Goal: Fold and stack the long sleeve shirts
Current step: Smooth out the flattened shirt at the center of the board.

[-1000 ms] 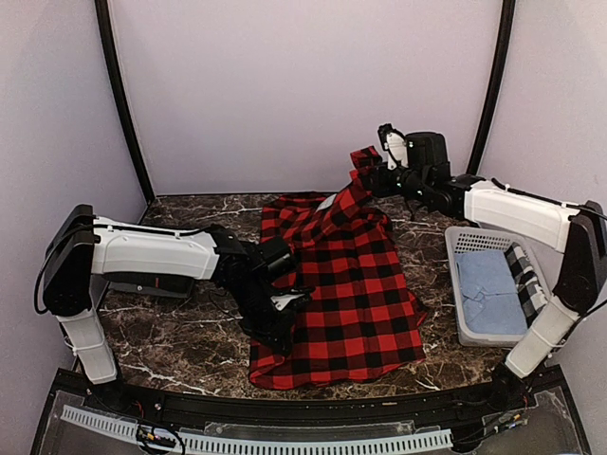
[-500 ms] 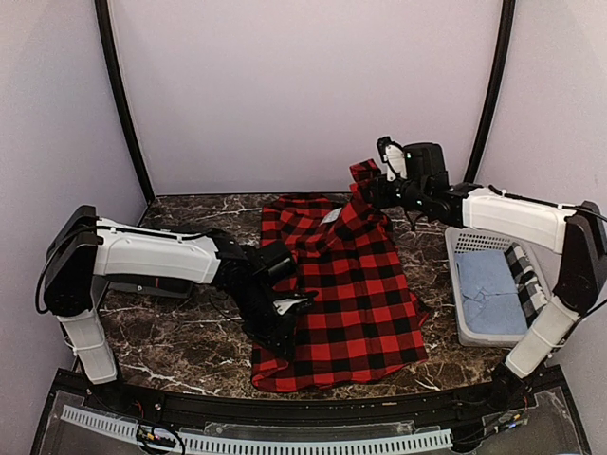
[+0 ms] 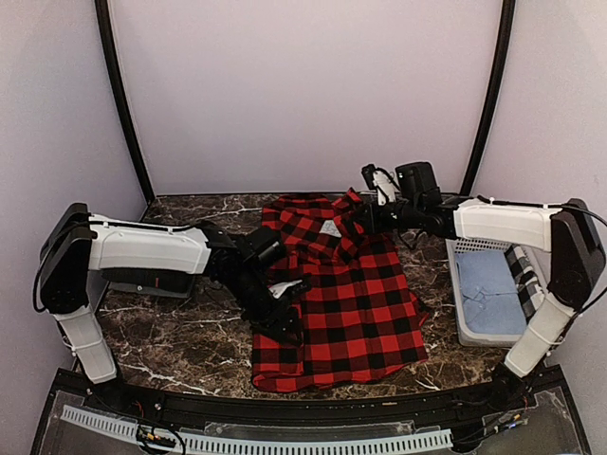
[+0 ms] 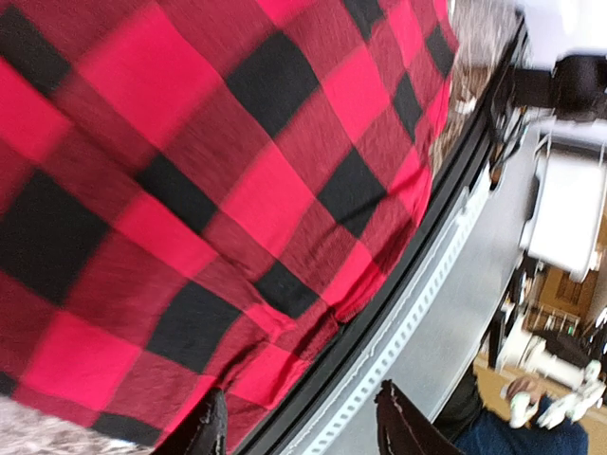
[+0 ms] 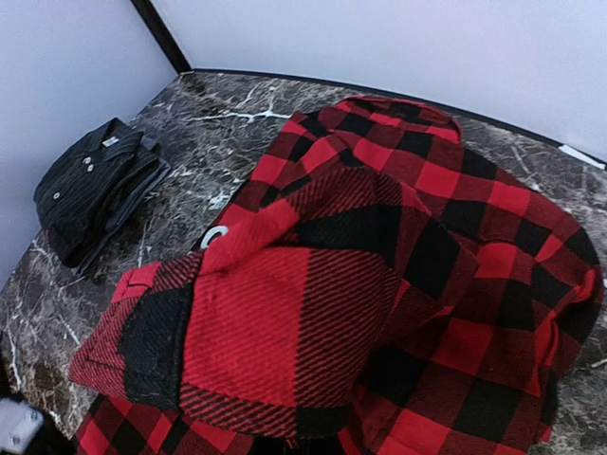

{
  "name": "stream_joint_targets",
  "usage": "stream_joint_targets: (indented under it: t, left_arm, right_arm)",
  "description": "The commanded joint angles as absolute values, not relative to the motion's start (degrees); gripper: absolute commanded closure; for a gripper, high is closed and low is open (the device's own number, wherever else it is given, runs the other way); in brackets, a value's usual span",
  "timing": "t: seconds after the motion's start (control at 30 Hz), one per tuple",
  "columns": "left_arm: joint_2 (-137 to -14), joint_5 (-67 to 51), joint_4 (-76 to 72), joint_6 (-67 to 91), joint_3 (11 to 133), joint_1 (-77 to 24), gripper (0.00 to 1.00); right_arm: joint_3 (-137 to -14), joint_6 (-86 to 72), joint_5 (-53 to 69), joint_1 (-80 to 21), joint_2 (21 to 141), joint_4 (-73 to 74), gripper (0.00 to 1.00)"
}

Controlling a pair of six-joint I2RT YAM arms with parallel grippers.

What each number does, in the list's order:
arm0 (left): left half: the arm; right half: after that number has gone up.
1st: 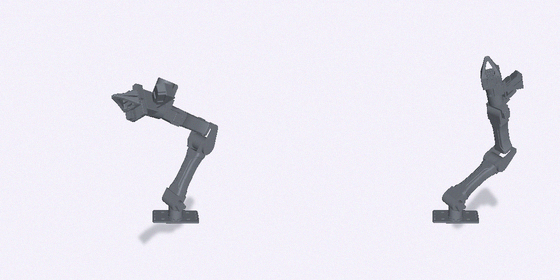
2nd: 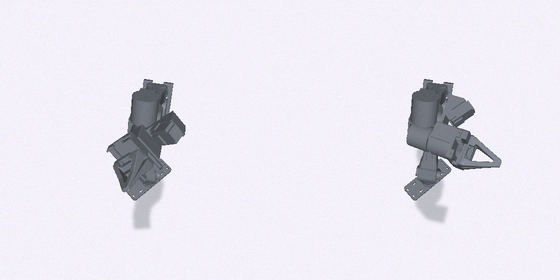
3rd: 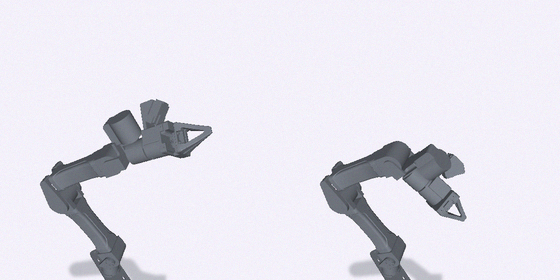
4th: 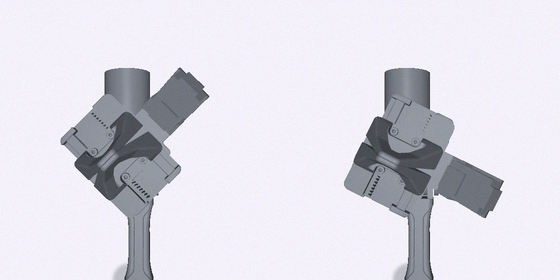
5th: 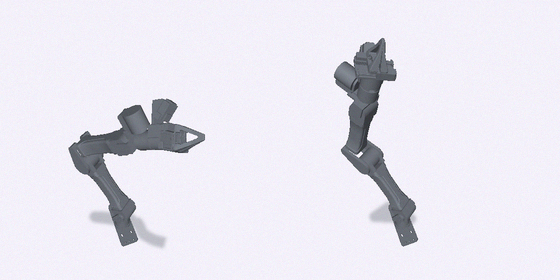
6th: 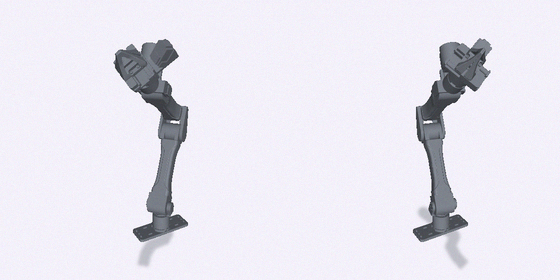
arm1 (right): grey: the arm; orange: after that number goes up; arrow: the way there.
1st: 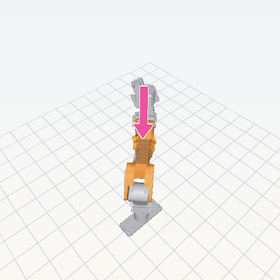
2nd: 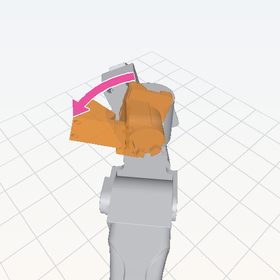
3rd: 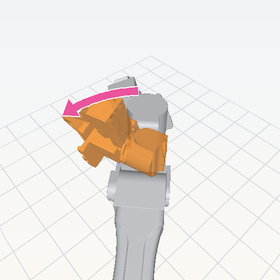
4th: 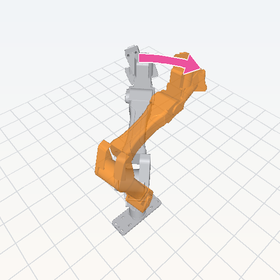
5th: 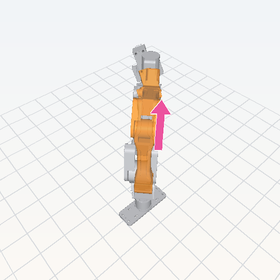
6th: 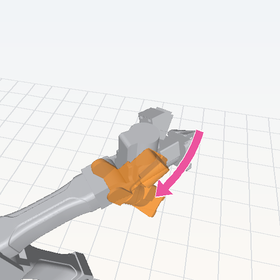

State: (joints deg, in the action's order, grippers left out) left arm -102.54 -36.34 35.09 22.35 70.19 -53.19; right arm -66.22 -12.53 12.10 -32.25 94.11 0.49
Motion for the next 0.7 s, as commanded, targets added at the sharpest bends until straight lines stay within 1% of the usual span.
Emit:
stream_joint_targets:
  t: [0.0,0.2,0.3,0.5,0.57,0.63,0.67]
  left_arm:
    - [-95.26,-36.19,30.93,25.79,68.52,-46.39,0.48]
    - [-91.72,-29.39,28.66,30.40,66.05,-38.56,0.47]
    - [-90.72,-29.67,26.52,31.99,62.98,-34.96,0.47]
    - [-91.61,-32.97,23.32,31.92,60.32,-33.58,0.47]
    - [-91.91,-34.04,21.79,31.67,59.48,-33.57,0.47]
    - [-92.29,-35.44,20.59,31.33,58.87,-33.57,0.46]
    - [-92.42,-35.92,20.18,31.21,58.49,-33.53,0.46]
  right_arm:
    - [-66.43,-13.18,22.04,-33.63,96.89,-0.51,1.00]
    - [-69.78,-9.92,25.37,-39.96,102.13,3.98,1.00]
    - [-71.77,-8.43,26.42,-43.13,104.94,6.16,1.00]
    - [-75.22,-5.96,28.29,-47.10,109.89,11.67,1.00]
    - [-76.03,-4.85,29.65,-47.91,110.81,13.49,0.97]
    - [-76.55,-3.44,29.88,-48.96,111.27,15.23,0.88]
    - [-76.86,-2.72,29.70,-49.37,111.52,16.35,0.87]
